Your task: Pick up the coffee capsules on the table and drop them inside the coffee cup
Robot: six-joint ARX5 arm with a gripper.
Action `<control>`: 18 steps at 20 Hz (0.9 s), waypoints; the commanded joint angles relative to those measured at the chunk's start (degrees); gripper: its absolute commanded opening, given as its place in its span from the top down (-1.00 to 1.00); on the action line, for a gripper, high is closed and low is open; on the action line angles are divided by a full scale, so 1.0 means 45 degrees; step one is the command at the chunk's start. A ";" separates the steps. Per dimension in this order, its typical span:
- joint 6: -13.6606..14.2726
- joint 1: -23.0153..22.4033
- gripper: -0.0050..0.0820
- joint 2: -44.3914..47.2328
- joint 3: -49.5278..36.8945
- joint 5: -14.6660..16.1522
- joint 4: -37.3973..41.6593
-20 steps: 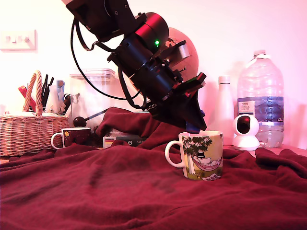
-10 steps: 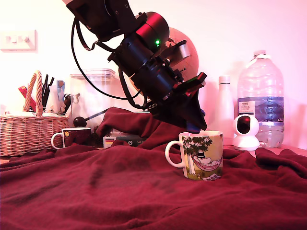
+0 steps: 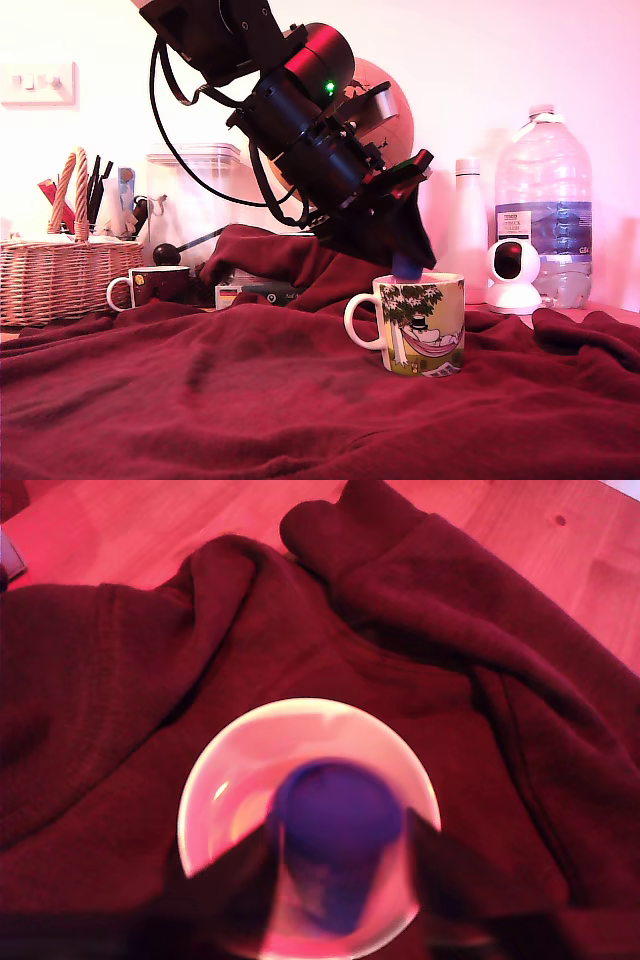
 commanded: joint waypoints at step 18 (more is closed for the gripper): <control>0.0117 0.0019 0.76 -0.0782 0.0194 0.0019 -0.0287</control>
